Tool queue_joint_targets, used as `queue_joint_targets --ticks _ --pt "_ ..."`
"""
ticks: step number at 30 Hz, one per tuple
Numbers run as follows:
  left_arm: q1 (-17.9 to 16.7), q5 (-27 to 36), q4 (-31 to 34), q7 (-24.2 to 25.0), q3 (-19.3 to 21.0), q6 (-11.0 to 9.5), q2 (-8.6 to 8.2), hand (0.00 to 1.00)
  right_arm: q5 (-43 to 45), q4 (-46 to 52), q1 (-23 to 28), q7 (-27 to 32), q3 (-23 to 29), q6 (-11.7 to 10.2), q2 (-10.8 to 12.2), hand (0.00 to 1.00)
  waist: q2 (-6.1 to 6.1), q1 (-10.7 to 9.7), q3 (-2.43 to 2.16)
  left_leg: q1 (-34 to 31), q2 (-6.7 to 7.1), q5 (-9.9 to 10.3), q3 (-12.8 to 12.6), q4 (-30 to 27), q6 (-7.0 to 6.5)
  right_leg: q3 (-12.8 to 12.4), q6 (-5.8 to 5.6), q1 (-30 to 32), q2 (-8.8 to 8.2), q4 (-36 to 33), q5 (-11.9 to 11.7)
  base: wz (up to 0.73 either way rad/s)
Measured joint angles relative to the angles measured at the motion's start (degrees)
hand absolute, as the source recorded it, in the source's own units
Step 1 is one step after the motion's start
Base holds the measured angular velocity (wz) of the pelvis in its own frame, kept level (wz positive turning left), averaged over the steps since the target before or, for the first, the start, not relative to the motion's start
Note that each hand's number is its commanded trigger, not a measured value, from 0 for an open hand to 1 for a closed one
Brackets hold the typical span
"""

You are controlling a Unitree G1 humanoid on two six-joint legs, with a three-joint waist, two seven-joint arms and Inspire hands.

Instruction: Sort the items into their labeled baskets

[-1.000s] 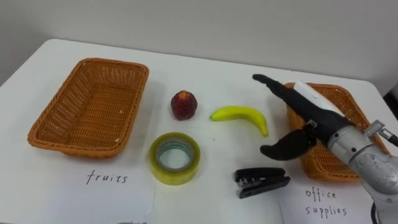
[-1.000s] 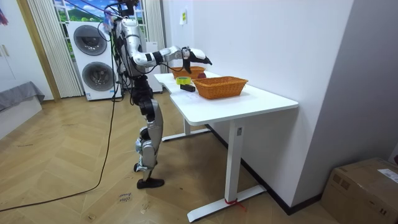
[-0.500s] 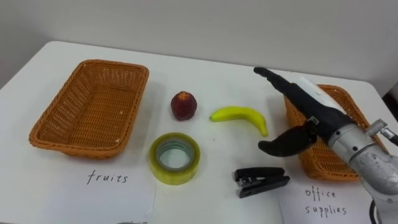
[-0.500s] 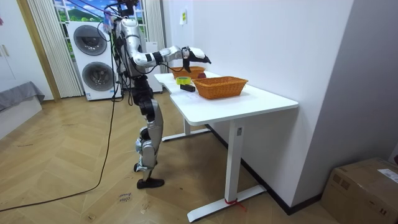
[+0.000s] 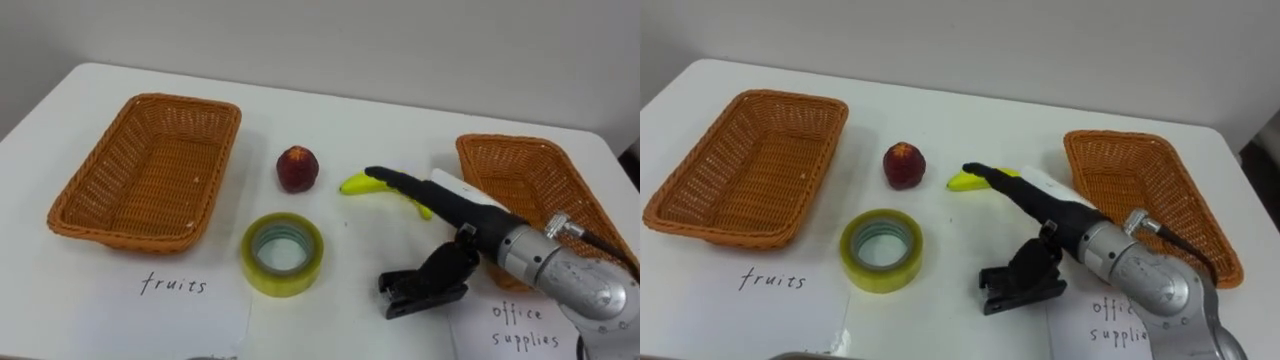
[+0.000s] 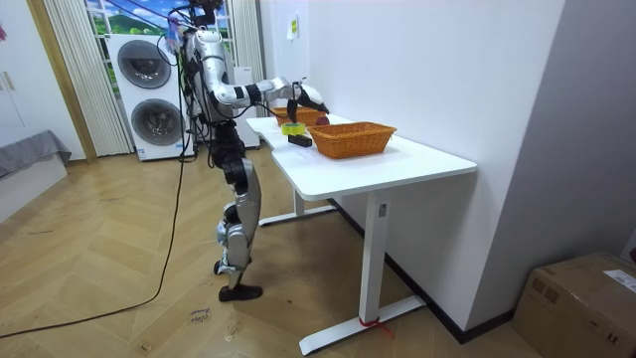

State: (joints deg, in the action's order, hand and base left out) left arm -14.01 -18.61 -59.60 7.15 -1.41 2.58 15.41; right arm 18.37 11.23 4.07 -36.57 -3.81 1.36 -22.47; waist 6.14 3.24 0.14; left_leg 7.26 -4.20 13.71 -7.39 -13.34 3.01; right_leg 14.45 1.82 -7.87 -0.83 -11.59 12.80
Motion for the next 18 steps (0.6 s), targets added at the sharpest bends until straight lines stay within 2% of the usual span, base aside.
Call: queue_joint_targets --ticks 3,6,18 --pt "0.17 -0.05 -0.01 0.21 -0.05 0.00 0.07 0.00 -0.06 -1.47 -0.01 -1.16 0.01 0.03 -0.02 0.00 0.13 0.03 0.01 0.18 -0.01 0.01 0.02 -0.17 0.00 0.01 0.00 -0.31 0.01 0.00 0.00 0.00" --pt "0.21 -0.08 -0.01 0.38 -0.05 0.03 0.14 0.00 0.04 -2.61 0.05 -2.78 0.02 1.19 -0.05 0.00 0.04 -0.02 0.05 -0.20 -0.03 0.01 0.10 -0.32 0.00 0.06 0.00 -0.25 0.02 -0.03 0.00 0.00" --pt "0.62 -0.07 0.03 0.62 0.04 0.04 0.40 0.00 0.04 -3.66 0.05 -6.19 0.05 2.09 -0.17 0.00 -0.17 0.00 0.14 -0.58 -0.04 0.01 0.13 -0.28 -0.01 0.07 0.02 0.04 0.07 0.03 -0.02 0.00"
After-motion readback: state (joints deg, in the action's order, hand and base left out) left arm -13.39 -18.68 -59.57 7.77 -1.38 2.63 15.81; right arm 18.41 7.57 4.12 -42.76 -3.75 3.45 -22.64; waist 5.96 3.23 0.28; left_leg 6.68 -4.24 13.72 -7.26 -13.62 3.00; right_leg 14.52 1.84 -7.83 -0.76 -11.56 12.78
